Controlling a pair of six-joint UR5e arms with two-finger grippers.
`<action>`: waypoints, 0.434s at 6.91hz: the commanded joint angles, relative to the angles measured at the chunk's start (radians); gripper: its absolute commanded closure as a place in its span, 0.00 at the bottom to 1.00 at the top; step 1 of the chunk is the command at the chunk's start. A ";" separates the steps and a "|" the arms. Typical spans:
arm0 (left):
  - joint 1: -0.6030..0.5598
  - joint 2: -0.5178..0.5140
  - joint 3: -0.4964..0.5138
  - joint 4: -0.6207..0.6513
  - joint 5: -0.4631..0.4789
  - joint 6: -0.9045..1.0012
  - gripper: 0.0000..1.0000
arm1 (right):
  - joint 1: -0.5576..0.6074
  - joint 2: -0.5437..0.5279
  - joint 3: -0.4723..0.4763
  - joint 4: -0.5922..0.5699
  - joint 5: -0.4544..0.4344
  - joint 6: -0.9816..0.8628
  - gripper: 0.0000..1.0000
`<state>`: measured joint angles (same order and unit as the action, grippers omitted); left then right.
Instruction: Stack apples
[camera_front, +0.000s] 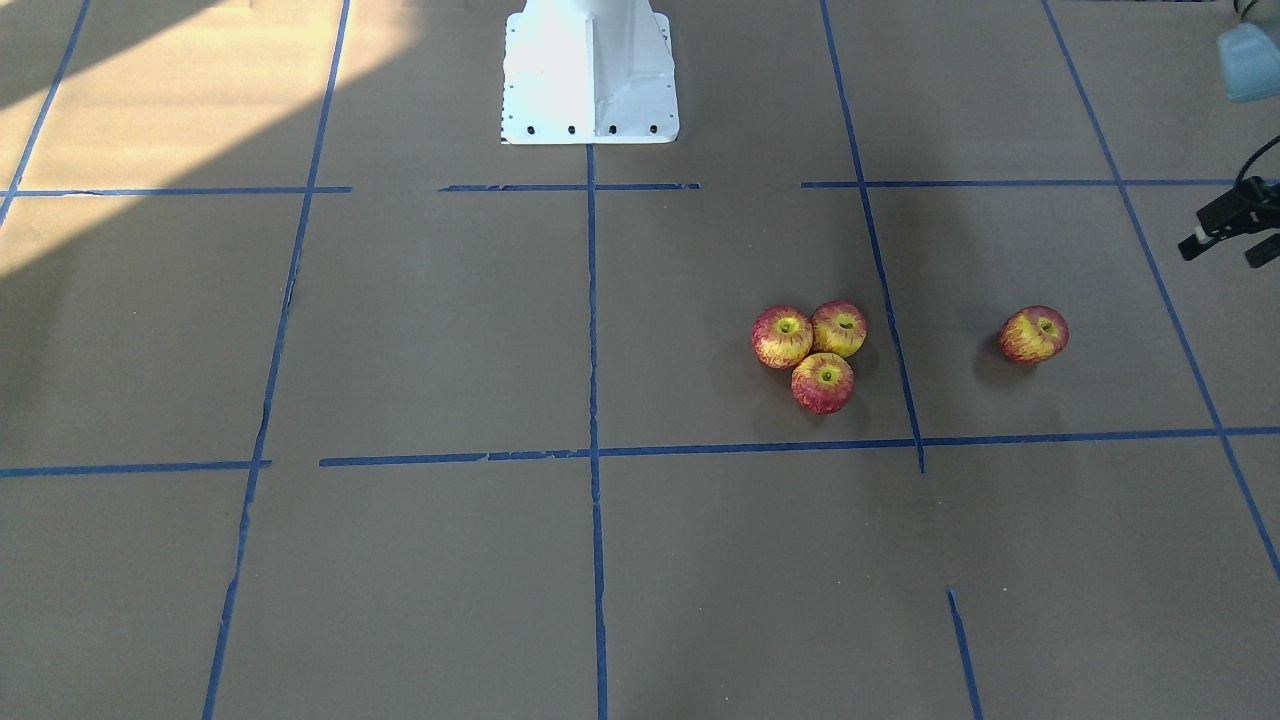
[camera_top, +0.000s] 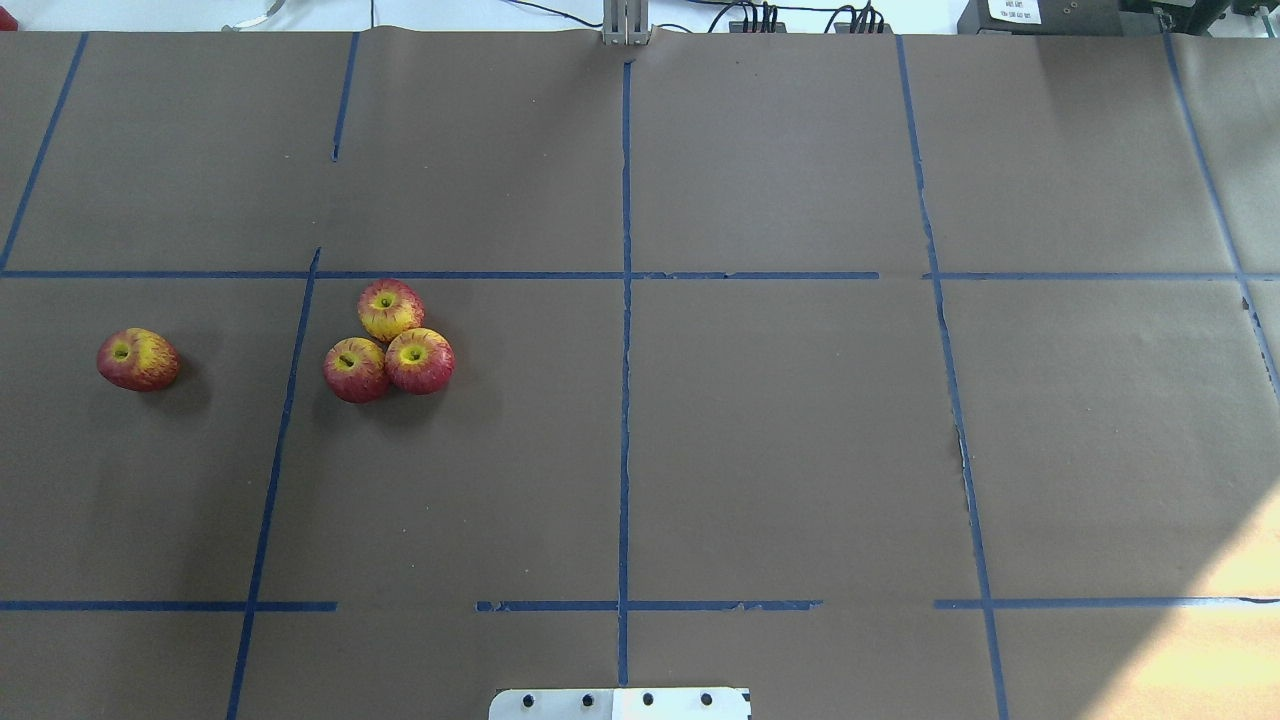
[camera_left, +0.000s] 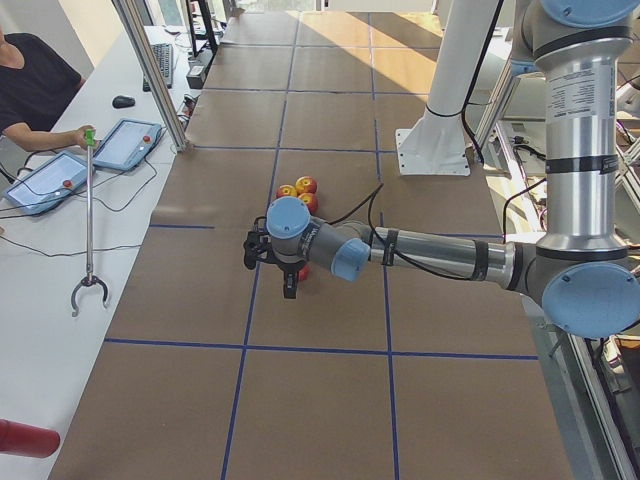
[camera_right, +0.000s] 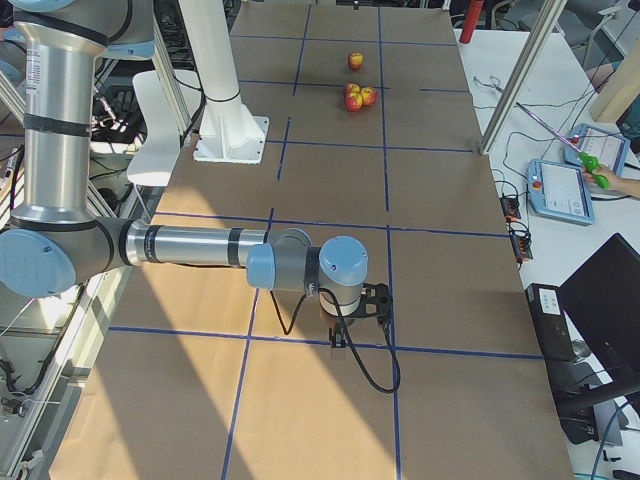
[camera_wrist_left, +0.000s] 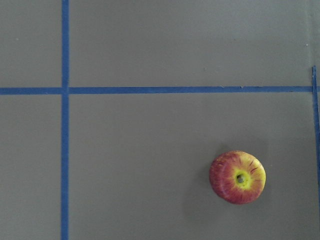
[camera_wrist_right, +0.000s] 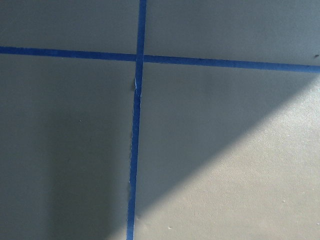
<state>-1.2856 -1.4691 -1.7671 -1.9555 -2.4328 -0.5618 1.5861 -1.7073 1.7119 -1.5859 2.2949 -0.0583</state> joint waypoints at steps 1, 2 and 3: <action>0.185 -0.007 0.008 -0.202 0.169 -0.346 0.00 | 0.000 0.000 0.000 0.000 0.000 0.000 0.00; 0.218 -0.014 0.026 -0.230 0.187 -0.380 0.00 | 0.000 0.000 0.000 0.000 0.000 0.000 0.00; 0.219 -0.023 0.043 -0.236 0.189 -0.383 0.00 | 0.000 0.000 0.000 0.000 0.000 0.000 0.00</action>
<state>-1.0907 -1.4830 -1.7434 -2.1640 -2.2649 -0.9086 1.5861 -1.7073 1.7119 -1.5861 2.2948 -0.0583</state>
